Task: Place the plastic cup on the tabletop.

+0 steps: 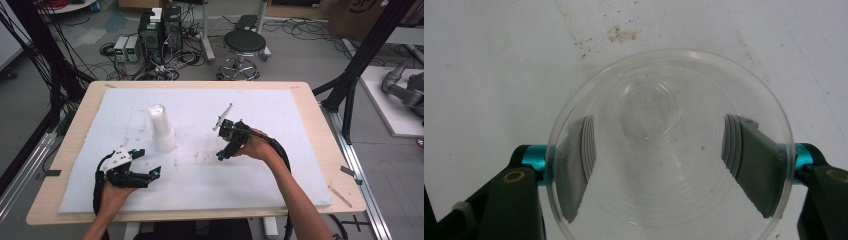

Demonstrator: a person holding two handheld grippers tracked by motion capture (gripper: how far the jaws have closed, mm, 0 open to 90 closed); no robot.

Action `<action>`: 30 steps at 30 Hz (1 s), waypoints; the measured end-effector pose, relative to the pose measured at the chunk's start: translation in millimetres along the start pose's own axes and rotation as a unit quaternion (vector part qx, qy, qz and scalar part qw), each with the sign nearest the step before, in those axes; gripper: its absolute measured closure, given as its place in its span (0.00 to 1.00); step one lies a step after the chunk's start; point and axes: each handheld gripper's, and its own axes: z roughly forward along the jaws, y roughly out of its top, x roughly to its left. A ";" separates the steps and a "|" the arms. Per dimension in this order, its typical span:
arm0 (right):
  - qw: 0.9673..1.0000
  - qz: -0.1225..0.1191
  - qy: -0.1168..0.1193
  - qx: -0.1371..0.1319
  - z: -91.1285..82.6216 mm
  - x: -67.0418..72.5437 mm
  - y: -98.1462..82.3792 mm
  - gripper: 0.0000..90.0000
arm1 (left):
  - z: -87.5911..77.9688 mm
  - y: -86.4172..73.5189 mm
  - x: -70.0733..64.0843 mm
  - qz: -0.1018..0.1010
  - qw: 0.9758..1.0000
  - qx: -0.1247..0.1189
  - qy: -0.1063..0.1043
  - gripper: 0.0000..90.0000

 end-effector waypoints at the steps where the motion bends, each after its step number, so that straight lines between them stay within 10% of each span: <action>1: 1.000 -0.002 -0.001 0.001 1.4 0.8 1.2 0.33 | 0.1 0.0 -0.1 0.000 1.000 0.000 0.000 0.10; 30: 1.000 -0.016 -0.002 -0.020 15.6 4.7 15.4 0.31 | 0.2 0.0 -1.2 0.005 1.000 0.001 0.001 0.10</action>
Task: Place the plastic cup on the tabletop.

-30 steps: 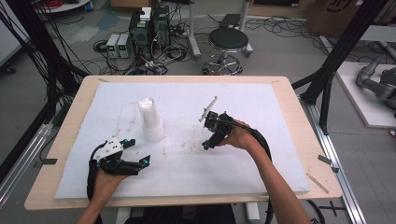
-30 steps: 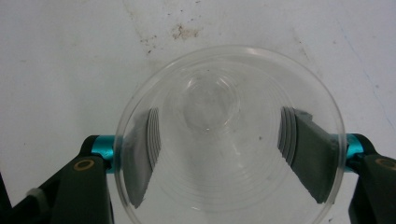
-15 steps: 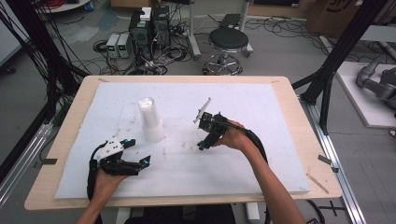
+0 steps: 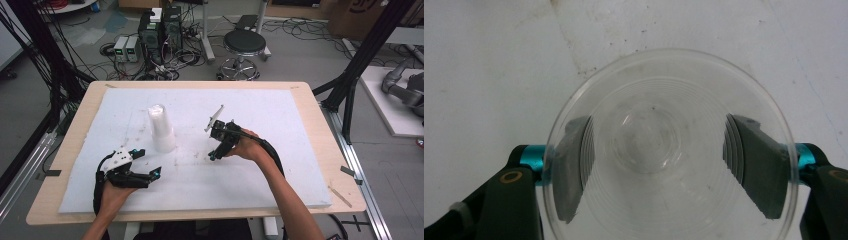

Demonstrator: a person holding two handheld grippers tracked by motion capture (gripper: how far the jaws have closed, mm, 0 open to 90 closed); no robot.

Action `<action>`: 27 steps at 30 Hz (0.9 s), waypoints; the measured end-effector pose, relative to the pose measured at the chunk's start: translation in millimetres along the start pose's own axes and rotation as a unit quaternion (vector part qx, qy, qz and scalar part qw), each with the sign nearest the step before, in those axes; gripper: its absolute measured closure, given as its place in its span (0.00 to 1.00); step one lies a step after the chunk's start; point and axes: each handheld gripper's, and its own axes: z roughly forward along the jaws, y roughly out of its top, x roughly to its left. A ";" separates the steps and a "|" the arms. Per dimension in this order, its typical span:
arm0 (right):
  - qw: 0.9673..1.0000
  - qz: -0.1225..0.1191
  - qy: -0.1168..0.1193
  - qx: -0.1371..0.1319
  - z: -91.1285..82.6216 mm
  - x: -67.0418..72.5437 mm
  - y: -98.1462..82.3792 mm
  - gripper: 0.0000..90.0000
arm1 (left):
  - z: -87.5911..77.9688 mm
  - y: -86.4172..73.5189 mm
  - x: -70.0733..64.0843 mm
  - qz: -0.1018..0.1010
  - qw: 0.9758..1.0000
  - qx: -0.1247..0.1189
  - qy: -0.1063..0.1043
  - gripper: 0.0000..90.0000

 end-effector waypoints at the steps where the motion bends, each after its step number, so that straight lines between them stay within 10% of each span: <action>1: 1.000 0.002 0.001 -0.004 0.8 -0.4 0.0 0.31 | 0.0 0.0 -0.1 0.000 1.000 0.000 0.000 0.10; 27: 1.000 0.007 -0.004 -0.019 13.1 -1.2 0.9 0.21 | -0.1 0.0 0.0 0.001 1.000 0.000 -0.002 0.10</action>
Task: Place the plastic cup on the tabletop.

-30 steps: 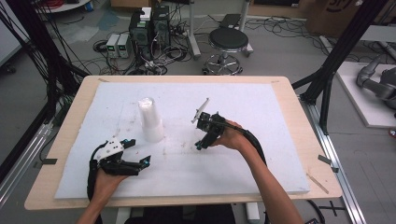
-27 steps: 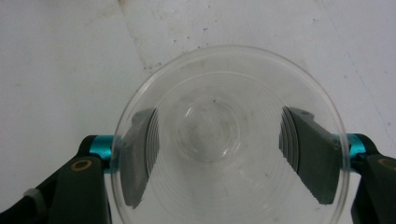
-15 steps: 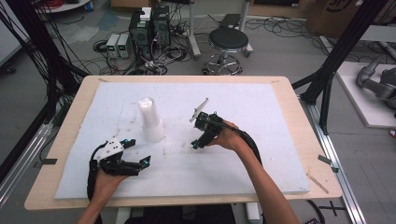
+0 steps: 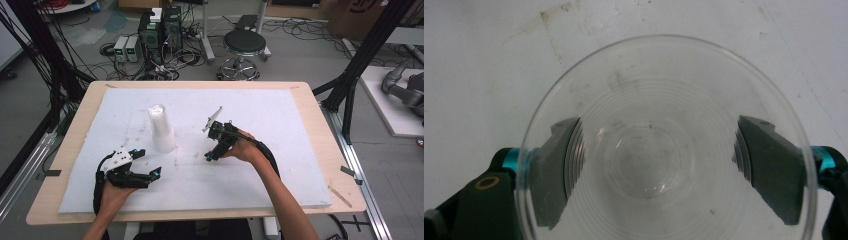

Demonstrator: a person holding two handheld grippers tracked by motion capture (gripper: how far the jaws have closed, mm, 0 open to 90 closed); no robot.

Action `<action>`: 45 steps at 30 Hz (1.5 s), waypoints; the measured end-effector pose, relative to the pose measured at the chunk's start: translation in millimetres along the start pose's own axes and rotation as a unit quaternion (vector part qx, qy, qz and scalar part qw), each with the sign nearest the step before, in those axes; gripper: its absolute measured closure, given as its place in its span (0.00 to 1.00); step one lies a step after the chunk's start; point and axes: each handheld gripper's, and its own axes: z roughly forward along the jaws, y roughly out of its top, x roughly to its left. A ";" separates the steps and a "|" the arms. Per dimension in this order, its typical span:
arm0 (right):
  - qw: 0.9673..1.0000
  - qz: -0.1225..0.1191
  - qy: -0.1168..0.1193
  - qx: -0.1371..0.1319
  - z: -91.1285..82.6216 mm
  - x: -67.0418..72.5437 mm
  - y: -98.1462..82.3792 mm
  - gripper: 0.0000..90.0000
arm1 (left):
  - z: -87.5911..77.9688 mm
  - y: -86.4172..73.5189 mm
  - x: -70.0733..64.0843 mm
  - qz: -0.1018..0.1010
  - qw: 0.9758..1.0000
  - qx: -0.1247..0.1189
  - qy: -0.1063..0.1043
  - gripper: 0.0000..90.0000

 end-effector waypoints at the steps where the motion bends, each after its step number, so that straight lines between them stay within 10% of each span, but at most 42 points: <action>1: 1.000 -0.002 0.001 -0.001 0.2 -0.1 0.0 0.20 | 0.0 0.0 0.0 0.000 1.000 0.000 0.000 0.10; 26: 1.000 0.001 -0.009 0.008 -2.1 2.7 -2.6 0.19 | 0.3 0.2 -0.2 0.006 1.000 0.002 -0.004 0.10; 45: 0.995 0.048 -0.035 -0.079 -23.5 19.8 -56.6 0.19 | 0.2 0.1 1.1 -0.002 1.000 0.001 -0.004 0.10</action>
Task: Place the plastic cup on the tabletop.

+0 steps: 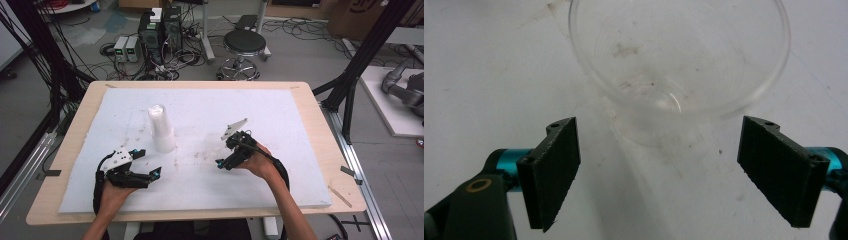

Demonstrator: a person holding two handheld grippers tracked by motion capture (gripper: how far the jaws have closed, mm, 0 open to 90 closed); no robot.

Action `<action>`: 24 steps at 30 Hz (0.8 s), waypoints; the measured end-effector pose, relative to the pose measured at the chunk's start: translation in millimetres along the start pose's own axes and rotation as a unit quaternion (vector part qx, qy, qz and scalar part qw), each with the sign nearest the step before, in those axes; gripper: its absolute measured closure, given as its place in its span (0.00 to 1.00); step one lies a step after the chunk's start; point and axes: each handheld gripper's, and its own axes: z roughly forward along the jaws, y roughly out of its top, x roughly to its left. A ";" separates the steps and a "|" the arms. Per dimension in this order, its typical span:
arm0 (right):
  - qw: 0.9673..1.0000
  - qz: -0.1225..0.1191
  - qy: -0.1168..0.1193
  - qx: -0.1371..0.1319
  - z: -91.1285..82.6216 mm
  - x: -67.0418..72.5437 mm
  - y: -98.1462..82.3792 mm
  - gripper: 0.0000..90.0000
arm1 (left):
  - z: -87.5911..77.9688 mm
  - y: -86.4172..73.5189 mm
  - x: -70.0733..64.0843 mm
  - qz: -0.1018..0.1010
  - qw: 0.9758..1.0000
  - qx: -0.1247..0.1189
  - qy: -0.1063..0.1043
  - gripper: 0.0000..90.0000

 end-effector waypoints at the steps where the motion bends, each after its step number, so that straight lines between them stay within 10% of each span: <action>1: 1.000 0.002 -0.002 -0.008 -2.4 0.6 -4.3 0.19 | -0.2 0.0 -0.2 0.000 1.000 0.000 0.001 0.10; 10: 0.994 0.056 -0.023 -0.088 -25.2 5.0 -50.5 0.19 | -3.2 -1.3 0.3 -0.004 1.000 -0.014 0.007 0.10; 24: 0.976 0.089 -0.072 -0.186 -46.7 2.3 -102.5 0.19 | -2.6 -1.3 0.2 -0.006 1.000 -0.014 0.011 0.10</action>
